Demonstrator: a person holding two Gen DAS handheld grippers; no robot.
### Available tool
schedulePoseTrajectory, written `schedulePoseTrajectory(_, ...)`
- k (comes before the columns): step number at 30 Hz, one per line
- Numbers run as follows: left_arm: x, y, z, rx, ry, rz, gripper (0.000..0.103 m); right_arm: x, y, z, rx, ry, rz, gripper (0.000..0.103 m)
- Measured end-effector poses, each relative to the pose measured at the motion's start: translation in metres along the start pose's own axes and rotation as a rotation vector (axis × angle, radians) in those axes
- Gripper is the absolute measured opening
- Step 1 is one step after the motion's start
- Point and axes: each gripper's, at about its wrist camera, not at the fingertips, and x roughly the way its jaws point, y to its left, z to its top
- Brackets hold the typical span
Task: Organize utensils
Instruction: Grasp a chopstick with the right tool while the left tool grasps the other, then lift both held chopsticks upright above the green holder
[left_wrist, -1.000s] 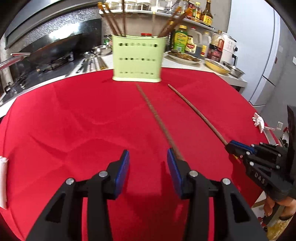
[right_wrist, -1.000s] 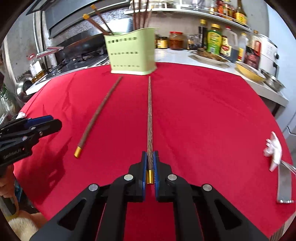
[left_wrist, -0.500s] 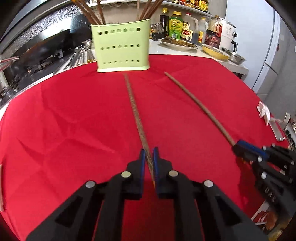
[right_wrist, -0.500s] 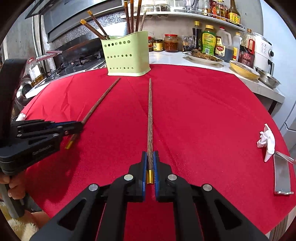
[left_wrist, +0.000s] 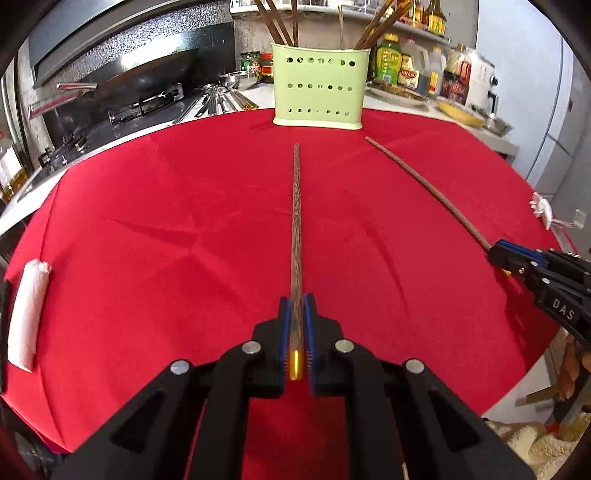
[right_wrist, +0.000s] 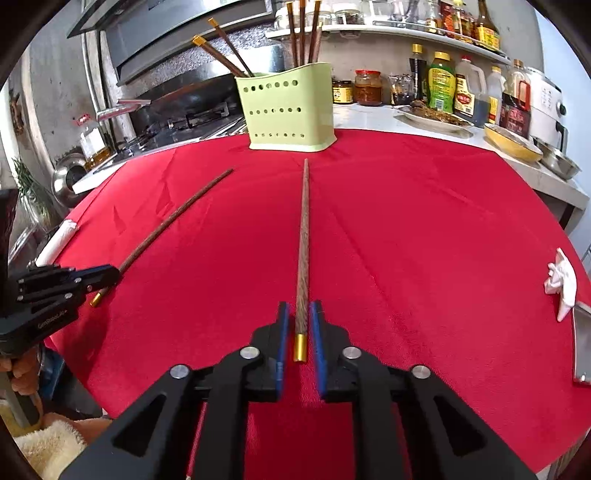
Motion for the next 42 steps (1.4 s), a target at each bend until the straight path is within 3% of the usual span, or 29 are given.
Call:
schedulePoseTrajectory(6, 0.001, -0.01, -0.001, 0.022, -0.005, 0.025, 0.011, -0.007, -0.002, -0.011, 0.022, -0.041, 0.003, 0.018)
schedulePoseTrajectory(14, -0.001, -0.019, -0.006, 0.081, -0.008, 0.08, 0.011, -0.01, 0.011, -0.019, -0.034, -0.072, -0.062, 0.017)
schedulePoseTrajectory(16, -0.002, -0.019, -0.007, 0.096, -0.016, 0.093, 0.007, -0.01, 0.014, -0.02, -0.051, -0.078, -0.078, 0.013)
schedulePoseTrajectory(17, -0.002, -0.018, -0.007, 0.095, -0.017, 0.091, 0.007, -0.011, 0.014, -0.02, -0.051, -0.076, -0.067, 0.008)
schedulePoseTrajectory(20, -0.007, -0.011, -0.004, 0.076, -0.033, 0.035, 0.007, -0.012, 0.012, -0.016, -0.028, -0.07, -0.043, 0.007)
schedulePoseTrajectory(23, -0.027, -0.002, 0.007, 0.054, -0.107, 0.0, 0.007, -0.025, 0.011, -0.006, -0.022, -0.114, -0.038, 0.007)
schedulePoseTrajectory(33, -0.133, 0.019, 0.067, 0.036, -0.451, -0.059, 0.007, -0.119, 0.024, 0.066, -0.062, -0.405, -0.021, 0.007)
schedulePoseTrajectory(38, -0.154, 0.021, 0.09, 0.046, -0.518, -0.074, 0.007, -0.147, 0.031, 0.1, -0.088, -0.468, 0.004, 0.007)
schedulePoseTrajectory(42, -0.138, 0.023, 0.103, 0.054, -0.488, -0.068, 0.007, -0.141, 0.037, 0.119, -0.114, -0.464, -0.011, 0.007)
